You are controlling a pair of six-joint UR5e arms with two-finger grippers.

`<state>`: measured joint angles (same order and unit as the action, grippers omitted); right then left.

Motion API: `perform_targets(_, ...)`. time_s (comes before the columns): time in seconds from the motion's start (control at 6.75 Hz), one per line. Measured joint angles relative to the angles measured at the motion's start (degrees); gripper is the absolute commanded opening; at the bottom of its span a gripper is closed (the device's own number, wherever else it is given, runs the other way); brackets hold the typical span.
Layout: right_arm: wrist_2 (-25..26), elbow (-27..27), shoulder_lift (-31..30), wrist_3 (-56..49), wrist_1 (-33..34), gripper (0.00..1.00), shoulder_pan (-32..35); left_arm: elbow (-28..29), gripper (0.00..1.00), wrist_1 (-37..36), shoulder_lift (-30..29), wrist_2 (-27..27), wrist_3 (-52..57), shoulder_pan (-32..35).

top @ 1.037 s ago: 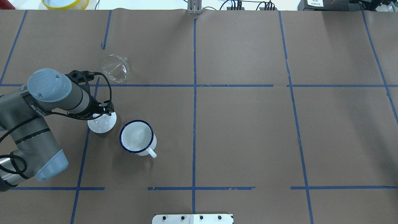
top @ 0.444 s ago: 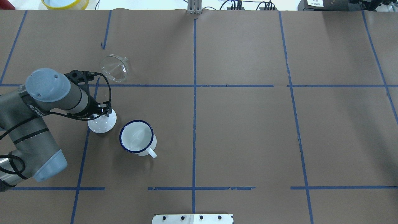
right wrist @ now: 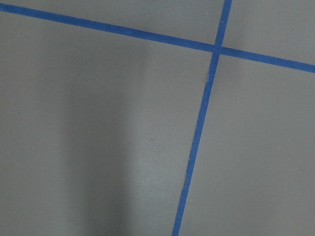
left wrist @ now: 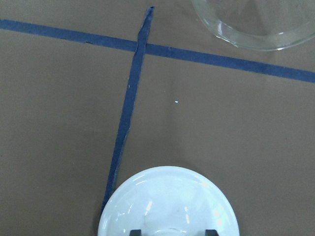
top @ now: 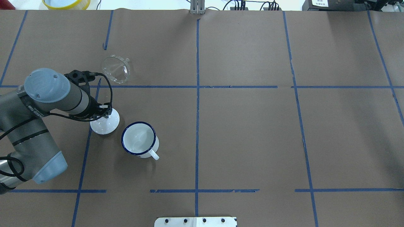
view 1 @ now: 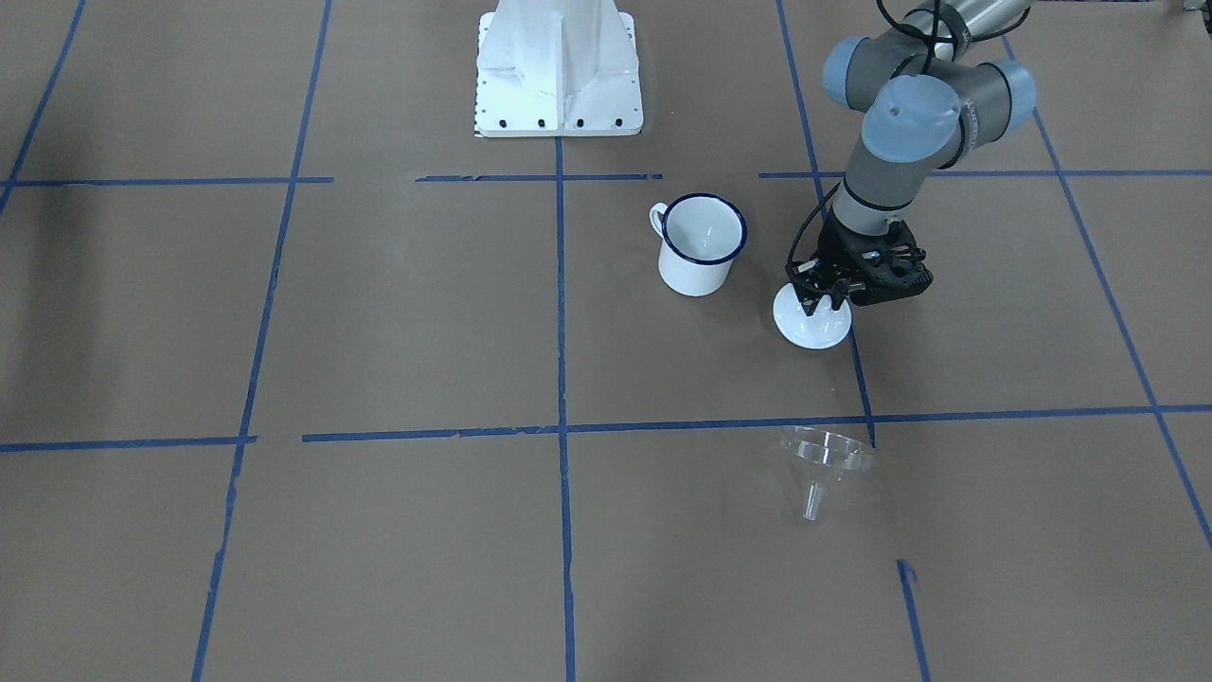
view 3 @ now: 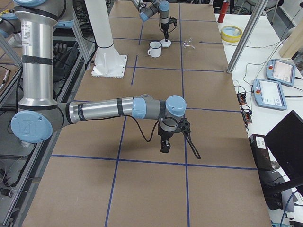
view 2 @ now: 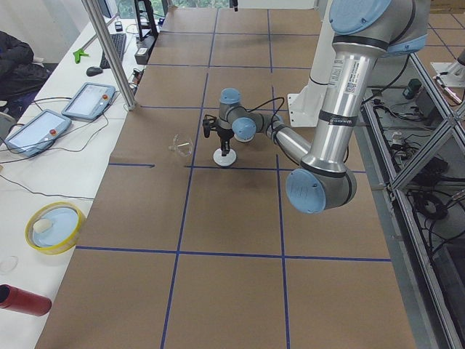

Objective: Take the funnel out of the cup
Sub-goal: 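Lift the white lid with the left gripper and carry it over the mug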

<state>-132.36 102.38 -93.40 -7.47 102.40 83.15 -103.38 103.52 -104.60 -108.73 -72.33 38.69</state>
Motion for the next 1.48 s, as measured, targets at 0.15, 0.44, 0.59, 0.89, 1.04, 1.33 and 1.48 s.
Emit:
perform_targets(0.15,0.0,0.0,0.0,0.0,0.0,1.0,0.0,-1.5,0.0,-0.8,0.3,-0.1,0.0,0.5)
perform_targets(0.44,0.0,0.0,0.0,0.0,0.0,1.0,0.0,-8.0,0.0,-6.9,0.9,-0.3,0.2,2.9)
perform_targets(0.59,0.0,0.0,0.0,0.0,0.0,1.0,0.0,-12.2,0.0,-12.2,0.5,-0.3,0.7,5.1)
perform_targets(0.89,0.0,0.0,0.0,0.0,0.0,1.0,0.0,-20.0,0.0,-24.2,-2.5,-1.0,0.4,6.9)
perform_targets(1.04,0.0,0.0,0.0,0.0,0.0,1.0,0.0,-21.4,0.0,-28.1,-5.0,-2.0,-3.0,6.2)
perform_targets(1.33,0.0,0.0,0.0,0.0,0.0,1.0,0.0,-21.2,0.0,-30.4,-9.2,-2.7,-12.3,1.3)
perform_targets(1.48,0.0,0.0,0.0,0.0,0.0,1.0,0.0,-19.9,0.0,-30.6,-11.0,-2.4,-15.6,-1.6)
